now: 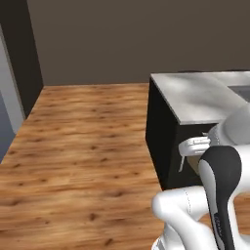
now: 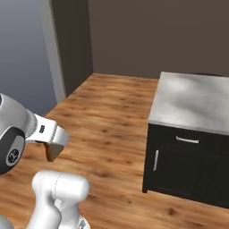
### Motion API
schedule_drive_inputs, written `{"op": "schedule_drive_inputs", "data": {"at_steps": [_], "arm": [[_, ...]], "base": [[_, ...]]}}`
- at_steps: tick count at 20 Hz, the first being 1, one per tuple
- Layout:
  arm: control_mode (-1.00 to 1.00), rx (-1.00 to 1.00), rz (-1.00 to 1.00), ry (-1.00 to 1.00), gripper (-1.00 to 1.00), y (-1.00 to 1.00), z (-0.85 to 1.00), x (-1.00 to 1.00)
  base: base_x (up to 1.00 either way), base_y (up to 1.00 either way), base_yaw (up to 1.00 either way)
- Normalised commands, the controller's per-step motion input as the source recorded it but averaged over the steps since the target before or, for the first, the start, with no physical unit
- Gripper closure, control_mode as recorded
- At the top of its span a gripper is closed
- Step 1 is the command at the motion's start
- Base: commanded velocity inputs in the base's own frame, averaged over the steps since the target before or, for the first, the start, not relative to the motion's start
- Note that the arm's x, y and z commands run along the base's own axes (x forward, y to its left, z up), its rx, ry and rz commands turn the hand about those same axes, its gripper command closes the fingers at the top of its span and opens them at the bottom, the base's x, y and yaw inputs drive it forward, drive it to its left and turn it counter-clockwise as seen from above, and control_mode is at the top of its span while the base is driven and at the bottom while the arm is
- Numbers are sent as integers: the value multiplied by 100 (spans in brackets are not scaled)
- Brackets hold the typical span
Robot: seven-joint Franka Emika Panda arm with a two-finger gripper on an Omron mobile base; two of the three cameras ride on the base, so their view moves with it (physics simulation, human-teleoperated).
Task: Start the toaster. Once the lever pops up, take the bread to the plate on the dining counter.
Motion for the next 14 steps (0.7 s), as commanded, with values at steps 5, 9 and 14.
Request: {"op": "schedule_drive_inputs", "data": {"at_steps": [5, 9, 14], "arm": [[100, 0, 0, 0, 100, 0, 0, 0], [100, 0, 0, 0, 100, 0, 0, 0], [100, 0, 0, 0, 100, 0, 0, 0]], "base": [[100, 91, 4], [100, 70, 0], [100, 47, -6]]}}
